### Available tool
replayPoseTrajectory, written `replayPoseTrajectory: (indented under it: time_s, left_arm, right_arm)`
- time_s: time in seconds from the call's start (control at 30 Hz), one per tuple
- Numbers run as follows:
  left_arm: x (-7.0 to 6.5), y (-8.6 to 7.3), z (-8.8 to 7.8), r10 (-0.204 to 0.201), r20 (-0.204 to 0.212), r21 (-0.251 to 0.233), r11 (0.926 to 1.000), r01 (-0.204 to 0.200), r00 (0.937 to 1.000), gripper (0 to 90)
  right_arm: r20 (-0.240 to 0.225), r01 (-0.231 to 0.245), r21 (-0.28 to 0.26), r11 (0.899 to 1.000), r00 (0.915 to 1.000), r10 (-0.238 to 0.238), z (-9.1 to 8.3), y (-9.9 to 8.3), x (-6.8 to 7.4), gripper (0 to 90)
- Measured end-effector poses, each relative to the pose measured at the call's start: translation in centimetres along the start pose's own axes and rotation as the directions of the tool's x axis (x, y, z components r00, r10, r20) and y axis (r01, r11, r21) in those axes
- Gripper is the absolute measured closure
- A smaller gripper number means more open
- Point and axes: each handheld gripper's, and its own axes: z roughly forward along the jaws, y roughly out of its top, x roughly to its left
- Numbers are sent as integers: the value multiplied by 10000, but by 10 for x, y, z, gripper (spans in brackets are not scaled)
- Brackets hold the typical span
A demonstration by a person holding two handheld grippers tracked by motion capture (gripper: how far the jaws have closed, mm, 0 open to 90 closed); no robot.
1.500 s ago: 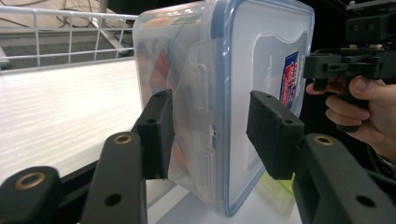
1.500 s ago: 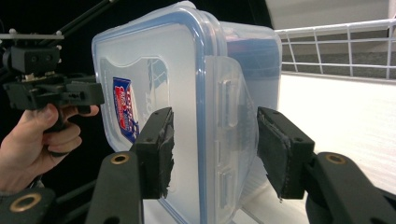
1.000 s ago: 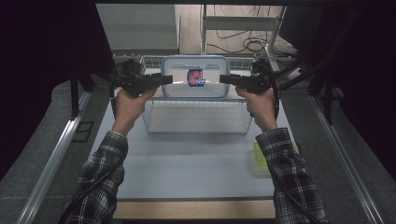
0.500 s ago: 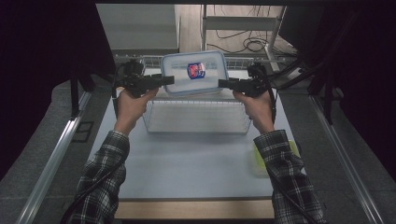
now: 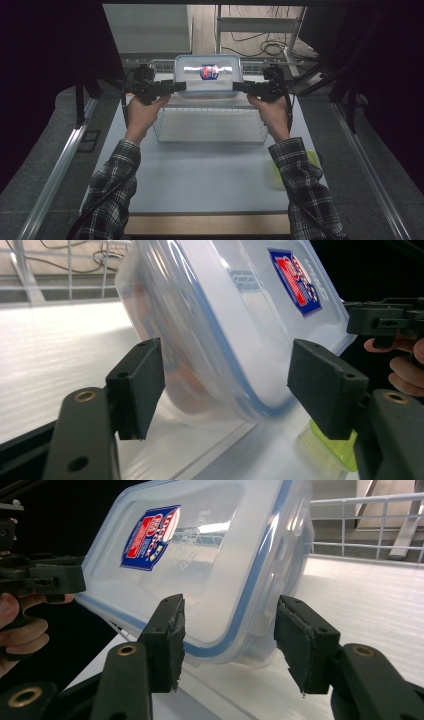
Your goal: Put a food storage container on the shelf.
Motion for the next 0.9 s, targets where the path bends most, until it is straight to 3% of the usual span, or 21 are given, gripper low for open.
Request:
replayPoseTrajectory:
  time_s: [0.07, 0.2, 0.4, 0.63, 0.77, 0.9]
  left_arm:
    - [1, 0, 1, -96, -39, -84, 9999, 96, 9999, 332]
    - [-3, 2, 0, 46, -527, -279, 9996, -61, 9986, 335]
    - [-9, 6, 1, 253, -883, -356, 9990, -285, 9958, 394]
    - [-10, 7, 3, 5, -894, -494, 9988, -49, 9960, 412]
    - [-14, 10, 3, 436, -1174, -395, 9980, -485, 9921, 415]
    - [-18, 10, -3, 741, -1055, -362, 9963, -783, 9917, 373]
  right_arm:
    - [71, -31, 0, 10000, 10000, 31, 0, 1, 1, 464]
    - [420, 46, -189, 9998, 9991, -38, -1, 2, 3, 494]
    - [677, 158, -289, 9995, 9976, -138, 0, 5, 5, 507]
    - [775, -7, -408, 9992, 9970, 39, 0, 8, 2, 519]
    - [912, 77, -308, 9995, 9958, -49, 1, 11, 3, 515]
    - [803, 387, -335, 9987, 9961, -359, -3, 11, 7, 453]
